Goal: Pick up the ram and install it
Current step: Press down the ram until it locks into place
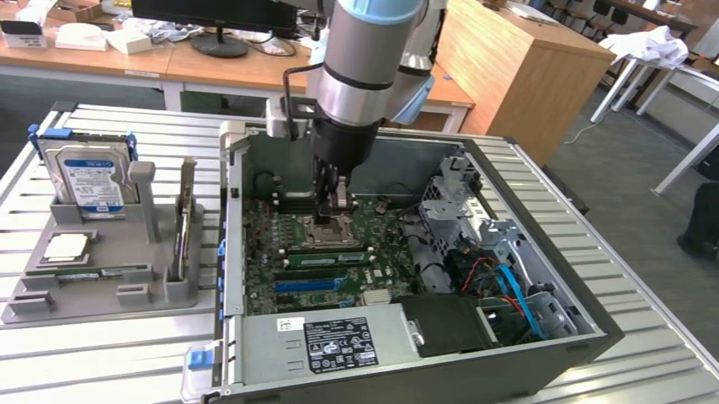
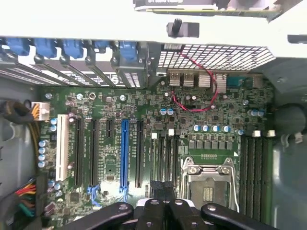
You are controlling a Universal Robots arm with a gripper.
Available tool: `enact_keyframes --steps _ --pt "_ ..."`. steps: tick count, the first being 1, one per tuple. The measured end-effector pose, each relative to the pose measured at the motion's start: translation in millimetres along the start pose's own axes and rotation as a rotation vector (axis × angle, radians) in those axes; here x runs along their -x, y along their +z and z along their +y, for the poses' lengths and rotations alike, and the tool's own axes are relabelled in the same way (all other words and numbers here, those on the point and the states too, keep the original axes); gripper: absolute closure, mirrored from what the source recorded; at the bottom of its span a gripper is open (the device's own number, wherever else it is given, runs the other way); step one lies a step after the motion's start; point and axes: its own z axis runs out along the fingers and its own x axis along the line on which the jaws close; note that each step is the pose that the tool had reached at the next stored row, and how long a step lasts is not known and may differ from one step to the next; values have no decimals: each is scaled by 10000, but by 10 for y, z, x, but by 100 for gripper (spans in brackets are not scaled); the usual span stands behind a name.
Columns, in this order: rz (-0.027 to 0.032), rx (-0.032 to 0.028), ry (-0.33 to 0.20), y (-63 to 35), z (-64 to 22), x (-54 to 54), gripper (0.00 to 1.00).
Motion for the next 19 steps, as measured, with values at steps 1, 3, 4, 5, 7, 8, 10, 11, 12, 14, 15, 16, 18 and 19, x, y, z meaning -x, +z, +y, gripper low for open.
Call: enact_keyframes --steps 1,3,4,5,7,8,10,11,12,14,15,16,18,19 --pt "0 0 0 -31 1 1 90" --pt "0 0 0 -94 2 3 90" --pt "0 0 0 -125 3 3 90" --pt "-1 -1 0 -157 3 4 90" --pt "1 0 0 -216 5 6 90" --pt "1 0 0 -244 5 6 90" --pt "0 0 0 -296 6 8 90" --pt "0 0 0 -319 6 9 90" --pt "0 0 0 -342 7 9 90" --pt "0 0 0 -390 8 10 90" --pt "0 0 0 -414 9 11 90" --pt "0 0 0 -438 9 12 90" --pt "1 0 0 -478 10 13 90" --pt "-1 0 0 -483 10 13 90"
